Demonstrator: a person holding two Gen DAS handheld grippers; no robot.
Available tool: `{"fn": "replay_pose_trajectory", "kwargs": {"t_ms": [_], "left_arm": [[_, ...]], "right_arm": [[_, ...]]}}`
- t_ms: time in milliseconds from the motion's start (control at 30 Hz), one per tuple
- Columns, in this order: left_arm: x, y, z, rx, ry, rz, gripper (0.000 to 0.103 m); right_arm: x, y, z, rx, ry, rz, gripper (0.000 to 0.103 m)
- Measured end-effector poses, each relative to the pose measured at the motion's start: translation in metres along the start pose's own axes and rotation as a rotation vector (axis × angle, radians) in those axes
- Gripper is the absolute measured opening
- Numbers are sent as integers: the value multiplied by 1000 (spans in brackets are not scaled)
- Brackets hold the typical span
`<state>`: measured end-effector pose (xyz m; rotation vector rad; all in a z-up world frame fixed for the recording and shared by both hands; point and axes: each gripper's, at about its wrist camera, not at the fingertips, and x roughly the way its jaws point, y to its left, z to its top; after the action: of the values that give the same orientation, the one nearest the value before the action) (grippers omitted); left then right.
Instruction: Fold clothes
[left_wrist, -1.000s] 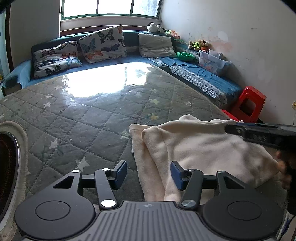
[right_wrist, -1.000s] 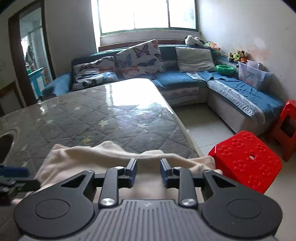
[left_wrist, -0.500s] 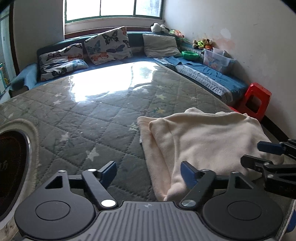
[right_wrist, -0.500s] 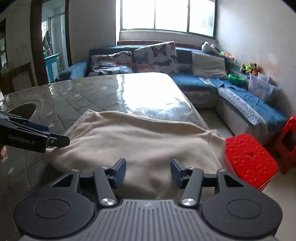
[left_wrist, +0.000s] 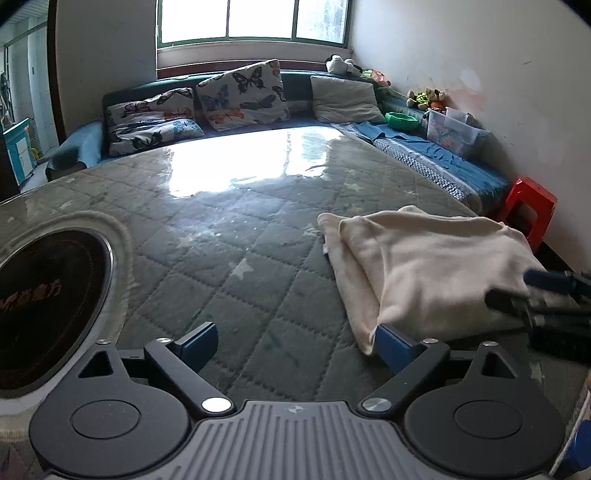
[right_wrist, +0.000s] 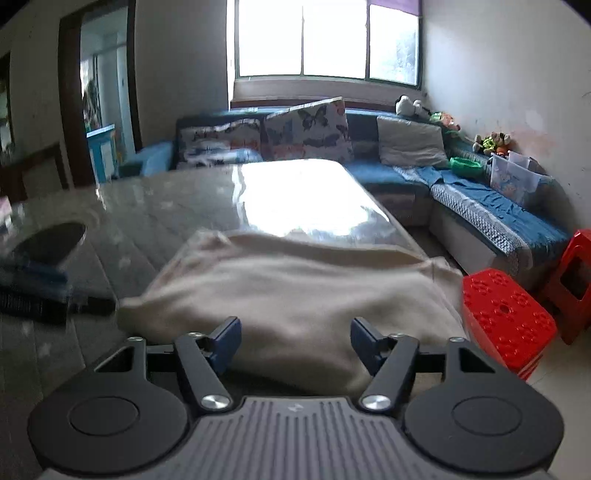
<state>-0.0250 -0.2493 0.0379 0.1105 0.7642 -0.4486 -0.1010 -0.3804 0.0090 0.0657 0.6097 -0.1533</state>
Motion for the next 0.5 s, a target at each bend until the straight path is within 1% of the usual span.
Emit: {"fn": "replay_pose_trajectory", "kwargs": {"t_ms": [67,167,233,400,500], "left_arm": [[-4,2,-3,-10,-3,4,98],[-11,7,-9,-27,-9,1,103],[-16,11,-13,-32,-16,9,103],[-21,21,-20,-68,-19,26,103],[-24,23,-23,-73,-19,39,103]], "right_arm": [[5,3,4,5,-8,-6,72],[19,8,3,3,25,-14,72],[25,12,-2,-1,48,-24,72],[18,18,4,18,13,-20,75],[23,29,7,-8,16,-3,76]]}}
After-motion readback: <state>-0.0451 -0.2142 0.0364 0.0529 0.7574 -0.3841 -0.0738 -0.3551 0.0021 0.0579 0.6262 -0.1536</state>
